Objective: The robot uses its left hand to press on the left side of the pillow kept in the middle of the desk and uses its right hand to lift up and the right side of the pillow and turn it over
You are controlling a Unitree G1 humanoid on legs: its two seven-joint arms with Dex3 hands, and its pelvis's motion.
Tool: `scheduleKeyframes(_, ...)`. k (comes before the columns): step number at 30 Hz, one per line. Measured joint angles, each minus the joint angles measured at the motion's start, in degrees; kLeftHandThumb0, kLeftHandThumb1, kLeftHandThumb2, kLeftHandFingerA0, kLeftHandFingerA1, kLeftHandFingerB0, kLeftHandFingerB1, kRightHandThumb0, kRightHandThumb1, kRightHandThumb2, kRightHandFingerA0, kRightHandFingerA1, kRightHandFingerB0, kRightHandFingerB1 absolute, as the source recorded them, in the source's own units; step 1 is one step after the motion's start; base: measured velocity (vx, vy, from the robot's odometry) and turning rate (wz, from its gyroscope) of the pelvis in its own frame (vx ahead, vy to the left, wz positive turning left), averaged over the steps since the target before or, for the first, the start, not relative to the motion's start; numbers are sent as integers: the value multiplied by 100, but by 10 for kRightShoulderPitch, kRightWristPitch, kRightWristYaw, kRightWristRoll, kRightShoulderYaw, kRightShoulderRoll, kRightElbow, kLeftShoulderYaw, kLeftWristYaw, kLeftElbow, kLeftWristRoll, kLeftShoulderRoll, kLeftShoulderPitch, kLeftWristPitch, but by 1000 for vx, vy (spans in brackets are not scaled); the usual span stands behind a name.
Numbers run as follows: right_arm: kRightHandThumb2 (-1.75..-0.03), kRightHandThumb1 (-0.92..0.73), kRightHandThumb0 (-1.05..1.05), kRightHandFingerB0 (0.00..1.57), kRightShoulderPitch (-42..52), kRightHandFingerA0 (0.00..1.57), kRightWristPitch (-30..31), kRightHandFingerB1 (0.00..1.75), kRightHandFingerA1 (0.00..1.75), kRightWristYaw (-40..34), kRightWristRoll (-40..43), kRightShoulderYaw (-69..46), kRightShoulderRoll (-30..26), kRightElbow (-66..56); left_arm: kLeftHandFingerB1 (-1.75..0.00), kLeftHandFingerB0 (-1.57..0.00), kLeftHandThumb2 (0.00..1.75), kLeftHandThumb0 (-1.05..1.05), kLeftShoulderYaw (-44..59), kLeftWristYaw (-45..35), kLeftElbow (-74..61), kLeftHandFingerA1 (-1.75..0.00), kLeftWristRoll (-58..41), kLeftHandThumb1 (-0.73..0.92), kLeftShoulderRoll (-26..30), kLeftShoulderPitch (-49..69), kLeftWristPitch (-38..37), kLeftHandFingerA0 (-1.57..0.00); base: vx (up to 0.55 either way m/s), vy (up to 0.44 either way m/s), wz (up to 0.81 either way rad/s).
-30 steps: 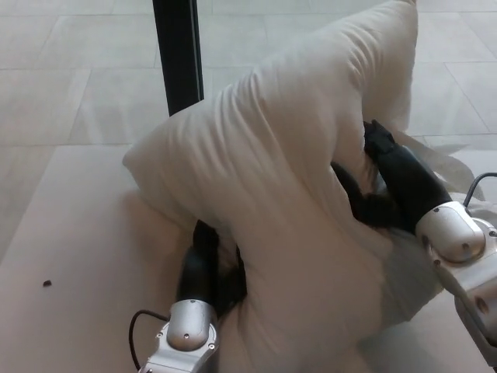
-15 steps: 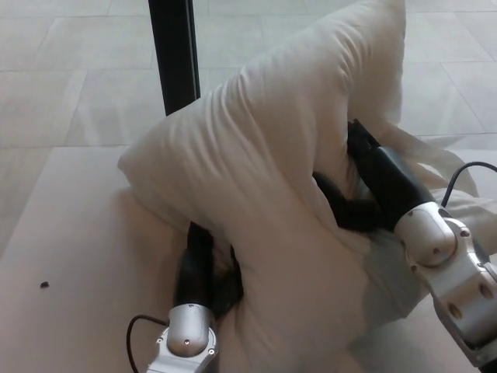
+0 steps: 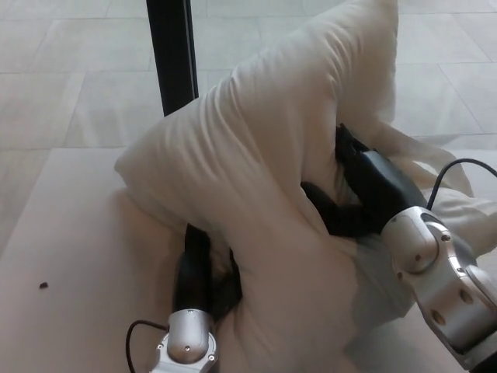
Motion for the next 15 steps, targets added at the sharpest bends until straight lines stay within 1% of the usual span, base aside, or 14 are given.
scheduleKeyframes(1, -59, -61, -70, 10, 0, 6, 0, 50, 63, 0, -4, 2, 0, 0, 0, 0, 63, -84, -1, 0, 3, -65, 0, 73, 0, 0, -4, -10, 0, 0, 0)
scheduleKeyframes(2, -85, -49, -80, 12, 0, 28, 0, 50, 70, 0, -4, 2, 0, 0, 0, 0, 87, -82, -1, 0, 4, -103, 0, 57, 0, 0, -6, -44, 0, 0, 0)
scheduleKeyframes(3, -85, -49, -80, 12, 1, 28, 0, 50, 70, 0, -5, 1, 0, -1, 0, 0, 87, -82, -4, 1, 4, -103, 0, 57, 0, 0, -7, -44, 0, 0, 0)
scheduleKeyframes(4, -87, -46, -75, 10, 2, 23, 0, 51, 66, 0, -4, -2, 0, -2, -1, 0, 92, -82, -7, 3, 4, -23, 1, 62, 0, 0, -8, 0, 0, 0, 0)
scheduleKeyframes(5, -59, -62, -77, 9, 3, 28, 0, 45, 73, 0, -4, -6, 0, -4, -4, 0, 98, -105, -12, 4, 3, -23, 2, 66, 1, 0, -8, -1, 0, 0, 0)
scheduleKeyframes(7, -59, -62, -77, 9, 8, 28, 1, 45, 73, 0, 0, -28, 3, -13, -4, 0, 98, -105, -26, 7, -3, -23, 5, 66, 2, 1, -8, -1, 0, 0, 0)
scheduleKeyframes(8, -91, -52, -78, 4, 9, 20, 1, 46, 60, 0, 2, -35, 4, -17, 0, 0, 69, -50, -30, 7, -4, -78, 5, 92, 2, 1, -8, -33, 0, 0, 0)
scheduleKeyframes(9, -91, -52, -78, 4, 10, 20, 2, 46, 60, 0, 7, -47, 7, -21, 0, 0, 69, -50, -31, 9, -5, -78, 5, 92, 3, 1, -8, -33, 0, 0, 0)
scheduleKeyframes(10, -65, -83, -89, 1, 10, 19, 3, 28, 57, 1, 12, -62, 10, -25, 0, 0, 91, -81, -30, 11, -5, -42, 5, 64, 3, 0, -8, 0, 0, 0, 0)
scheduleKeyframes(11, -104, -71, -100, 3, 10, 5, 4, 20, 49, 2, 18, -78, 13, -29, -15, 0, 112, -105, -29, 12, -9, -26, 3, 79, 3, 0, -6, 0, 0, 0, 0)
scheduleKeyframes(12, -111, -64, -88, 0, 9, 0, 5, 20, 40, 5, 23, -93, 14, -32, -18, 0, 114, -105, -26, 11, -15, -25, 1, 81, 6, 1, -4, 0, 0, 0, 0)
scheduleKeyframes(13, -111, -64, -88, 0, 8, 0, 6, 20, 40, 8, 29, -109, 13, -35, -18, 0, 114, -105, -22, 8, -21, -25, -2, 81, 11, 1, 0, 0, 0, 0, 0)
scheduleKeyframes(14, -117, -70, -97, 0, 8, 11, 7, 13, 46, 13, 37, -127, 11, -38, -20, 0, 116, -105, -18, 2, -28, -24, -6, 80, 18, 1, 4, 0, 0, 0, 0)
scheduleKeyframes(15, -113, -69, -98, 8, 7, 28, 8, 20, 56, 18, 44, -142, 7, -39, -21, 0, 118, -104, -15, -3, -34, -22, -10, 81, 25, 1, 9, 0, 0, 0, 0)
